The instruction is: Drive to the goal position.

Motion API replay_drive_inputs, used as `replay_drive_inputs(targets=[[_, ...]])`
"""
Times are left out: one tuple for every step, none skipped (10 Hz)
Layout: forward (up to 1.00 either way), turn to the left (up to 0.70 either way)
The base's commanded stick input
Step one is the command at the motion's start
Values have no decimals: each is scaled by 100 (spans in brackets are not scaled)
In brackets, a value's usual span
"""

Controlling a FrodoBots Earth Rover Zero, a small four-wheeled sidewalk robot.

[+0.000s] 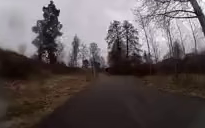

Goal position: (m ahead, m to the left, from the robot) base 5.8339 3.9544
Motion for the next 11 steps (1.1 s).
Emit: replay_drive_inputs(targets=[[70, 0], [70, 0], [70, 0], [70, 0], [70, 0], [70, 0], [70, 0], [70, 0], [70, 0], [70, 0], [70, 0]])
